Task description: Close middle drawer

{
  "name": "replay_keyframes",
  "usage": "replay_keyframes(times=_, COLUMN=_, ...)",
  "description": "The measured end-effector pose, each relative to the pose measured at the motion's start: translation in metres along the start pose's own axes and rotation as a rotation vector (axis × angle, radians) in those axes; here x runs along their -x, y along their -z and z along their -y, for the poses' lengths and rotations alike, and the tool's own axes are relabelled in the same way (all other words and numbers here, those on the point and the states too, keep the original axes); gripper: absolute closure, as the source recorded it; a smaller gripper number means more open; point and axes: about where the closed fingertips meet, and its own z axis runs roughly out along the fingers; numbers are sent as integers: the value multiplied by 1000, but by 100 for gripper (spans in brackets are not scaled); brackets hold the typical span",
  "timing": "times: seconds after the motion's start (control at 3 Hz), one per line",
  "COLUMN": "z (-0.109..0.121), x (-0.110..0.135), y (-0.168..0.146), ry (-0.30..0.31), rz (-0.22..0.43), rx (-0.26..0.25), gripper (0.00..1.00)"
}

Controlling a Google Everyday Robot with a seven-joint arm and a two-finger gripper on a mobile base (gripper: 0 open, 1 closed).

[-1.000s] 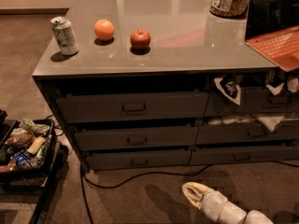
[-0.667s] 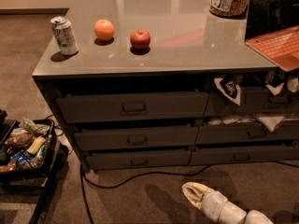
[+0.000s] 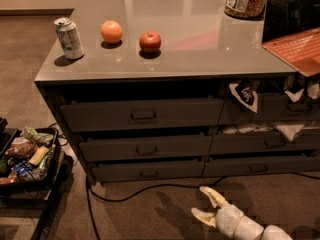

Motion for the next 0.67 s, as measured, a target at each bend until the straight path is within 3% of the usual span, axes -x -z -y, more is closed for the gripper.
replay_keyframes(times=0.33, z=0, x=0, y=0, ry=0, rz=0, rx=0, gripper=0)
replay_keyframes(times=0.67, z=0, x=0, y=0, ry=0, rz=0, rx=0, gripper=0)
